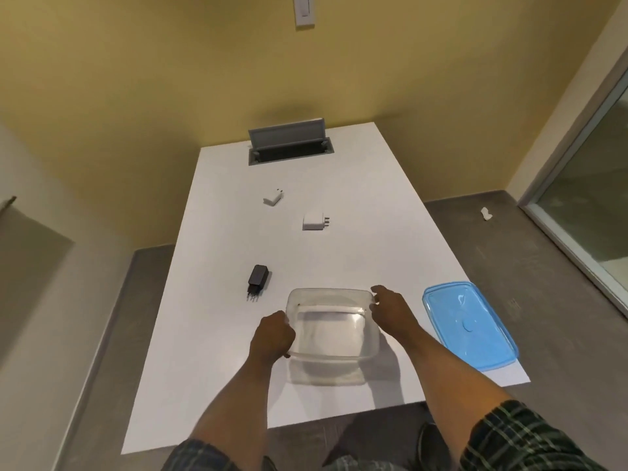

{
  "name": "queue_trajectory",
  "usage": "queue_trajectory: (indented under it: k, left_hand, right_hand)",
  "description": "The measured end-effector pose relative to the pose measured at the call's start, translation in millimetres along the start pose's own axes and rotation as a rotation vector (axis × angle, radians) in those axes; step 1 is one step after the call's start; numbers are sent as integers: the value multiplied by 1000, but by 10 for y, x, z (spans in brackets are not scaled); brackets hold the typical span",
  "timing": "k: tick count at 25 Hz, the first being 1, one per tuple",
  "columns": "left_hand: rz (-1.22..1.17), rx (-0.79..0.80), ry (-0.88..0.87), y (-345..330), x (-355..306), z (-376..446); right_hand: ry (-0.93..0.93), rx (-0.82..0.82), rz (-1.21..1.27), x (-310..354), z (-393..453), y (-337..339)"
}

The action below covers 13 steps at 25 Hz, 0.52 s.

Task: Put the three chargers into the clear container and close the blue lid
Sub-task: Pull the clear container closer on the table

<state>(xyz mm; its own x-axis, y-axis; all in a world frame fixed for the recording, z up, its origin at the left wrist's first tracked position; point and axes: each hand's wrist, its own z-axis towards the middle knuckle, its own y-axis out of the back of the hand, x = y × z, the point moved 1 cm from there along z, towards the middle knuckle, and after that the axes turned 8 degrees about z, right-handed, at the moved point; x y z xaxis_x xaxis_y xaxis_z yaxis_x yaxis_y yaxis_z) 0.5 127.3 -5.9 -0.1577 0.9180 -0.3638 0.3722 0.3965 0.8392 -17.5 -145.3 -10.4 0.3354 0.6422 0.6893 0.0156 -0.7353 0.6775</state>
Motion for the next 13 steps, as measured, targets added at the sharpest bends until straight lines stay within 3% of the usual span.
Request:
queue_trajectory:
  k: [13]
  left_hand:
    - [-17, 73, 66, -54, 272, -216]
  right_hand:
    - [44, 97, -77, 129, -50, -182]
